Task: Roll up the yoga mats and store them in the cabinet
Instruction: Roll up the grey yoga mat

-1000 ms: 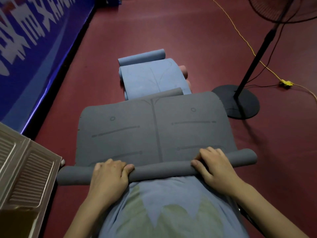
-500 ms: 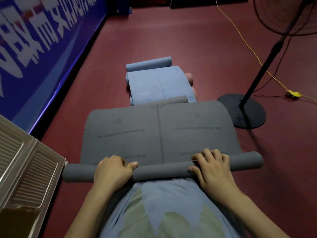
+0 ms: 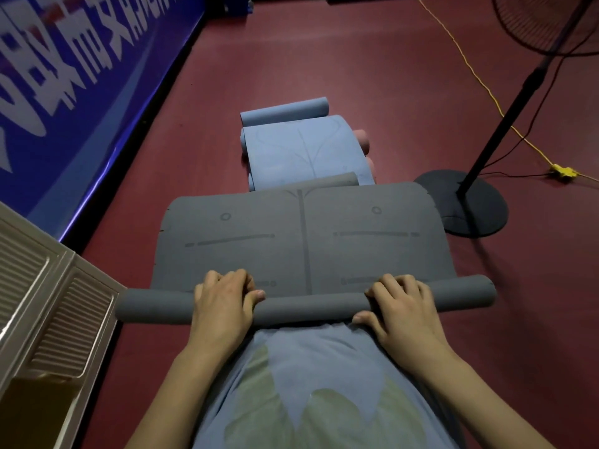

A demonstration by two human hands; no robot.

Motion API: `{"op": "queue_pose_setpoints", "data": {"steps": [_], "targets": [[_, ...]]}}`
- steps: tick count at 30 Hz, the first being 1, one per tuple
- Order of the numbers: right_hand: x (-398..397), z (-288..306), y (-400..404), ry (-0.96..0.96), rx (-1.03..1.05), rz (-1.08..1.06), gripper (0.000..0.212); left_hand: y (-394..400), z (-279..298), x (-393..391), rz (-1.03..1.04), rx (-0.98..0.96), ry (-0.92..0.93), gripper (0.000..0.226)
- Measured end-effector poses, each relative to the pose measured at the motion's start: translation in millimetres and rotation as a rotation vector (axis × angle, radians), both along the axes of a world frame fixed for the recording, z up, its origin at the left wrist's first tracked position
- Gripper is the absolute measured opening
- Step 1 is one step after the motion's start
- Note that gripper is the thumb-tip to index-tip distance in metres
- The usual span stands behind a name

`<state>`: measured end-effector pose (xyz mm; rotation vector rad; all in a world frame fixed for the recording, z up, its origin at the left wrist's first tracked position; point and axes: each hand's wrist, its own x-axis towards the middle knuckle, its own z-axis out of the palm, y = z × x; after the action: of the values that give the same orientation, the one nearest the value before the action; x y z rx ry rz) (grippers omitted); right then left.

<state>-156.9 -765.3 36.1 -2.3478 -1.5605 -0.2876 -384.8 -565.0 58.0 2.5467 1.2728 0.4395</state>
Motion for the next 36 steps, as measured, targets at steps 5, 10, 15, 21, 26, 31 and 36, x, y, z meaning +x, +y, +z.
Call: {"op": "queue_pose_setpoints", "data": {"steps": [5, 10, 15, 21, 26, 31, 36], "targets": [[2.7, 1.3, 6.7, -0.01, -0.046, -0.015, 0.047, 0.1, 0.2, -29.8, -0.145, -0.019, -0.219, 0.031], [8.0, 4.6, 15.2, 0.057, -0.125, -0.046, 0.049, -7.1, 3.5, -32.0, -0.206, 0.115, -0.064, 0.055], [12.8, 18.7, 22.4, 0.114, -0.283, -0.055, 0.063, 5.7, 2.4, -25.5, -0.221, 0.118, -0.098, 0.046], [28.4, 29.7, 47.1, 0.231, -0.362, -0.08, 0.049, 21.5, 5.7, -3.1, -0.163, 0.138, 0.119, 0.046], [30.8, 31.9, 42.6, 0.286, -0.288, -0.04, 0.039, 34.7, 25.2, 7.7, -0.21, 0.017, 0.282, 0.049], [19.9, 31.6, 14.7, 0.331, -0.208, 0.01, 0.046, 21.1, 26.6, -13.9, -0.232, -0.121, 0.206, 0.059], [14.8, 22.5, -13.0, 0.379, -0.108, 0.085, 0.041, 6.6, 23.5, -23.6, -0.212, -0.146, 0.174, 0.059]]}}
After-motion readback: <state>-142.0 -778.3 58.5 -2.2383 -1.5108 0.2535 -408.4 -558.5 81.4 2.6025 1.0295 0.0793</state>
